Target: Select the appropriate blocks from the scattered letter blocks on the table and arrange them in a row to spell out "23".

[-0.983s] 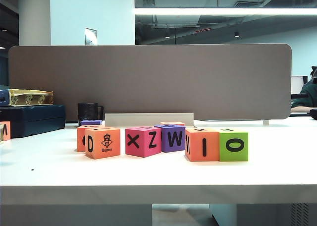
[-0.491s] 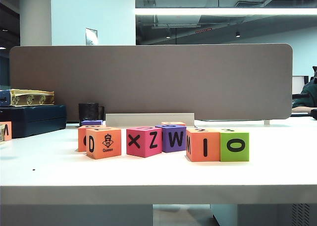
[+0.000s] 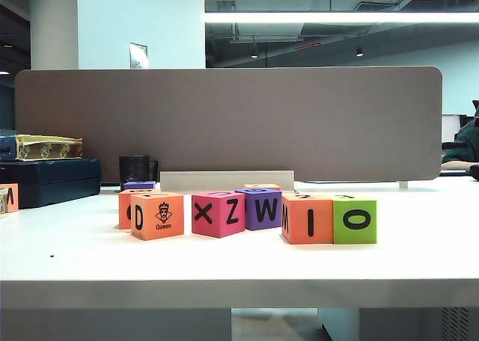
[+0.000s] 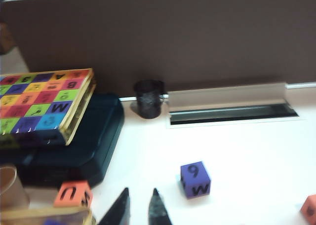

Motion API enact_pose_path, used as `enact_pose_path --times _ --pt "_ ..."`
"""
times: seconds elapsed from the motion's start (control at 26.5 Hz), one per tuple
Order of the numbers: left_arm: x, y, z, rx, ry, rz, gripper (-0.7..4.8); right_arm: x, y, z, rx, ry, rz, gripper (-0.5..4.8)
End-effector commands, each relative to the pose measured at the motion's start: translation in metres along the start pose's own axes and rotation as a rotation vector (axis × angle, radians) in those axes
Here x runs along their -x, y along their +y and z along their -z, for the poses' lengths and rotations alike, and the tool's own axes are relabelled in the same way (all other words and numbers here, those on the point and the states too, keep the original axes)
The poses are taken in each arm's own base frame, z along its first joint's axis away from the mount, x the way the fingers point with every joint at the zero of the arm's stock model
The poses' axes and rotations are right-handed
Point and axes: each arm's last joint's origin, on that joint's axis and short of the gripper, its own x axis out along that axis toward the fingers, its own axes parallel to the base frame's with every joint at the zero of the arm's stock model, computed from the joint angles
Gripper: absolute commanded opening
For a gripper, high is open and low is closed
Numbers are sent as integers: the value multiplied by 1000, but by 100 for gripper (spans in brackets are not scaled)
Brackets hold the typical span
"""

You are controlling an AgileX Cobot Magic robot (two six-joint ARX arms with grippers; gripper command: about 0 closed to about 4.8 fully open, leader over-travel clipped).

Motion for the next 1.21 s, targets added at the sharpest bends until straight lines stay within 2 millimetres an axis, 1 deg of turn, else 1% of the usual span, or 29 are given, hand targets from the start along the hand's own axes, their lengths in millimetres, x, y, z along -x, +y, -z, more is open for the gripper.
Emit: enact_pose_path --times 0.04,0.19,0.34,0.42,0.72,0.79,0.83,0.98,1.21 --pt "9 10 37 66 37 6 49 1 0 -1 6 -9 1 -1" --pt "25 22 80 101 76 -56 49 1 0 -1 6 -10 1 -1" --pt "39 29 112 110 71 -110 49 1 0 -1 6 -10 1 -1" --pt "48 33 140 121 51 -150 49 1 0 -1 6 -9 1 -1" --pt "58 33 198 129 72 -174 49 1 0 -1 6 -10 1 -1" --pt "60 33 209 130 66 -178 49 1 0 -1 6 -10 1 -1" --pt "61 32 219 134 59 -178 49 1 0 -1 6 -10 1 -1" --pt "63 30 237 158 33 -179 49 1 0 -1 6 -10 1 -1" --pt "64 29 245 162 5 -181 49 1 0 -1 7 -10 1 -1"
